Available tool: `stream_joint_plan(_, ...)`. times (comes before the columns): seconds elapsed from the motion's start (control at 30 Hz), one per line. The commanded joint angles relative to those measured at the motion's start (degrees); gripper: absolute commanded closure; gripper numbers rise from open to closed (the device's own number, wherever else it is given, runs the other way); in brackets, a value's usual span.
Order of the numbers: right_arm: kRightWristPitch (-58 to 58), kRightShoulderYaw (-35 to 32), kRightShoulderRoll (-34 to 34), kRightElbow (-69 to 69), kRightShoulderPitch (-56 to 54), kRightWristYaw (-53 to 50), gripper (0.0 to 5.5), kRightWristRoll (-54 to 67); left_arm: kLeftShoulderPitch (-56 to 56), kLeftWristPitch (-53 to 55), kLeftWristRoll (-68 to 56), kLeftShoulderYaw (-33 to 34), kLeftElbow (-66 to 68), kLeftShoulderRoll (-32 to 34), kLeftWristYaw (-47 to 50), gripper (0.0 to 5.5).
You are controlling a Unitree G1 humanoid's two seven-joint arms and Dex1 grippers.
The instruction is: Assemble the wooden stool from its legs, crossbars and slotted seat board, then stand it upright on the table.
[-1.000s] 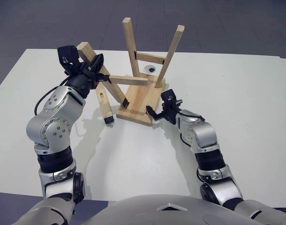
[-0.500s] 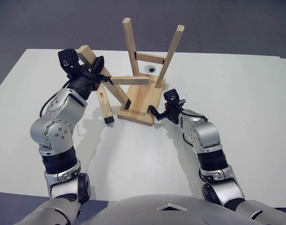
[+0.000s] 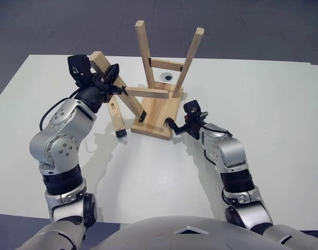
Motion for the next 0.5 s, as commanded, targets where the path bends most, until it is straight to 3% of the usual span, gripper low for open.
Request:
stream_joint_plan(0.03, 3.4, -0.6, -0.9, 1.5, 3.2, -2.0, 0.10, -1.1, 0.9, 4.0, 0.2, 0.2, 0.2, 0.9, 1.2, 4.46)
stream_joint_plan(0.5, 2.6, -1.9, 0.9, 1.6, 4.1, -3.9, 0.10, -0.8, -3.8, 7.0, -3.6, 4.6, 0.9, 1.0, 1.6, 4.46)
